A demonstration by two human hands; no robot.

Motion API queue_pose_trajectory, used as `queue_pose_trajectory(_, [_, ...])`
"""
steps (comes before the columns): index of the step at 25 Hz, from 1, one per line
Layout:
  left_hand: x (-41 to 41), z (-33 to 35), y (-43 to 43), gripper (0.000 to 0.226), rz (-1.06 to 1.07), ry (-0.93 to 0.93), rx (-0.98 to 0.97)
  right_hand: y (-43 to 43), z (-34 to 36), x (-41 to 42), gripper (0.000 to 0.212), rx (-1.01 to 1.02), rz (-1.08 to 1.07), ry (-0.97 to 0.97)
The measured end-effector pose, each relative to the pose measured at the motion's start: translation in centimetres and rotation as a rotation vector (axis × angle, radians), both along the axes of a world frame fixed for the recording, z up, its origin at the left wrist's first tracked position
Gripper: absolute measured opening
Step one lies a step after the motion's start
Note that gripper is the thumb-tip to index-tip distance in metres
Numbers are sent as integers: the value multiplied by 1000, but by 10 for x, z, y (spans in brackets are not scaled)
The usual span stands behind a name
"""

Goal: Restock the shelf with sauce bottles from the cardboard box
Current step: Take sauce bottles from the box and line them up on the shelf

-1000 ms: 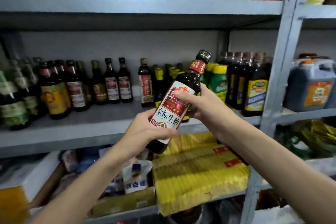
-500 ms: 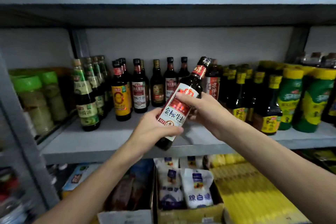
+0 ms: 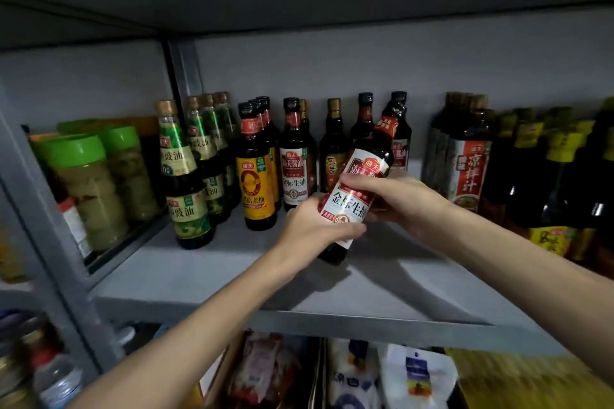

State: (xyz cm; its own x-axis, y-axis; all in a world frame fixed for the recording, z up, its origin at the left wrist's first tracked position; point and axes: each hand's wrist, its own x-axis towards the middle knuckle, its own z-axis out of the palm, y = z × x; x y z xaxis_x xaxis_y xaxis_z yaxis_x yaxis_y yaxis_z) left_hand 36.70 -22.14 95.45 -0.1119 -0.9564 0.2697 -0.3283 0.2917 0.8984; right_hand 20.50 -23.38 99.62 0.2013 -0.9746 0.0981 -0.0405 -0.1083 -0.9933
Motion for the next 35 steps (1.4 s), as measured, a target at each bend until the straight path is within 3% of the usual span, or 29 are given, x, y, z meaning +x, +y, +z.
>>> queue_pose_trajectory(7, [14, 4, -46, 64, -44, -125, -39, -42, 9, 16, 32, -76, -96, 44])
queue_pose_trajectory(10, [34, 9, -61, 74, -120, -462, -56, -59, 13, 22, 34, -244, -179, 193])
queue_pose_trajectory(14, [51, 1, -72, 89, -245, -997, 83, -86, 2, 24, 71, -349, -276, 346])
queue_pose_trajectory(18, [50, -1, -78, 101, -360, -1277, 125, -105, -7, 26, 69, -333, -289, 361])
queue_pose_trajectory(23, [54, -3, -88, 104, -442, -1267, 231, -120, -15, 34, 68, -330, -264, 381])
queue_pose_trajectory(35, [54, -2, -91, 99, -456, -1276, 160, -155, -25, 41, 74, -345, -239, 407])
